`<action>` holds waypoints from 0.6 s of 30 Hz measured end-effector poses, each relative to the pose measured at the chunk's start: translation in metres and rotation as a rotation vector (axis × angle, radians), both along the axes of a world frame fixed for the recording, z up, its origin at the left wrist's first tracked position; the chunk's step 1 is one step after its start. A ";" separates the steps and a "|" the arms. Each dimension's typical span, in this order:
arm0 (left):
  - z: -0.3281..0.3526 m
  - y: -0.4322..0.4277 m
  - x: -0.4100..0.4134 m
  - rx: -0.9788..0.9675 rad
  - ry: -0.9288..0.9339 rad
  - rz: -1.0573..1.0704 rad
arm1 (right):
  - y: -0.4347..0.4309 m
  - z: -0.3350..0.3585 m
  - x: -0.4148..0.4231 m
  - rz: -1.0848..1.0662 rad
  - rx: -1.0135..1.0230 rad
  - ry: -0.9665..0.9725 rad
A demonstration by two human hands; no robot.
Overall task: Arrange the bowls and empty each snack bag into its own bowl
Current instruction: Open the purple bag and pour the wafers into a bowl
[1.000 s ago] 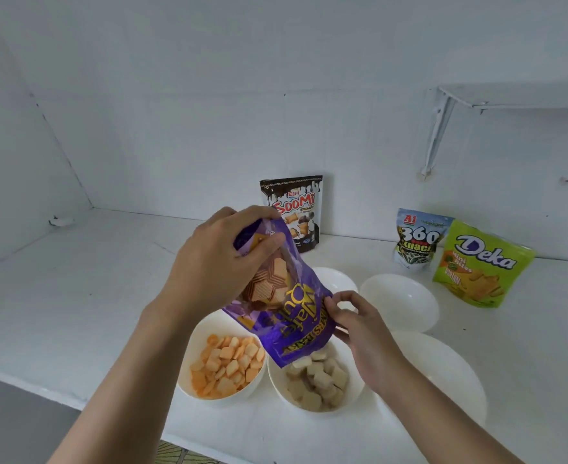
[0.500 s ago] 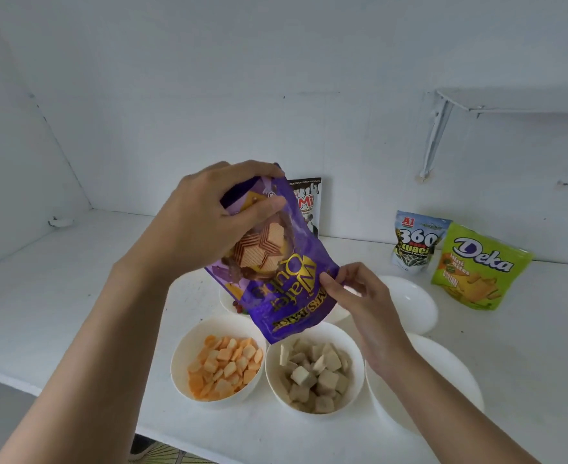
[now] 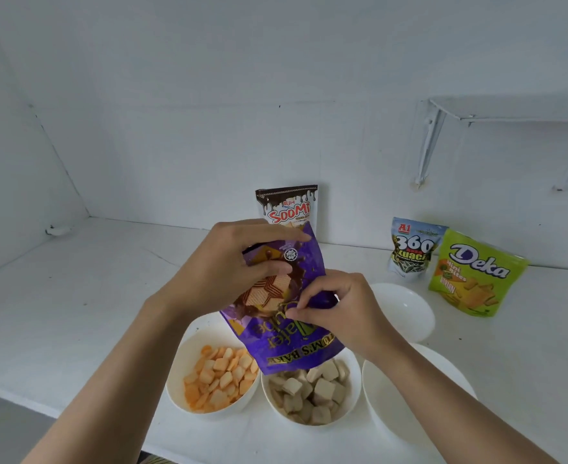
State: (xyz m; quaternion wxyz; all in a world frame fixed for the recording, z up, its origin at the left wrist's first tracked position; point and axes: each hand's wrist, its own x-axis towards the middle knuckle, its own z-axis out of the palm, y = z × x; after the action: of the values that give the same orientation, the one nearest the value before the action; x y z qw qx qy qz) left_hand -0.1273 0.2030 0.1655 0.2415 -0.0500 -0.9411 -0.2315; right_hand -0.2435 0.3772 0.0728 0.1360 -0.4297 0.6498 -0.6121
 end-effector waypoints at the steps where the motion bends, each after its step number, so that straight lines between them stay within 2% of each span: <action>1: -0.002 -0.001 0.000 0.010 0.031 0.007 | -0.002 -0.001 -0.001 -0.005 0.004 0.007; 4: -0.006 -0.002 -0.001 0.042 0.094 0.033 | -0.002 -0.004 -0.006 0.025 0.035 0.014; 7: -0.011 -0.005 0.000 0.107 0.060 0.022 | 0.003 -0.007 -0.011 0.054 0.086 0.008; 11: -0.011 -0.014 0.003 0.088 -0.173 -0.030 | 0.007 -0.015 -0.014 0.045 0.042 -0.100; 13: -0.010 -0.022 0.007 0.155 -0.279 -0.049 | 0.008 -0.017 -0.018 0.008 -0.020 -0.145; 18: -0.017 -0.023 0.012 0.358 -0.177 -0.051 | 0.008 -0.016 -0.022 -0.003 -0.078 -0.171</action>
State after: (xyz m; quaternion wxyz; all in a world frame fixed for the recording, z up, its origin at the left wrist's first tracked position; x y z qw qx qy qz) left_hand -0.1157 0.1800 0.1486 0.1568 -0.0093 -0.9008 -0.4048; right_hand -0.2658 0.3853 0.0570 0.1732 -0.3797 0.6121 -0.6718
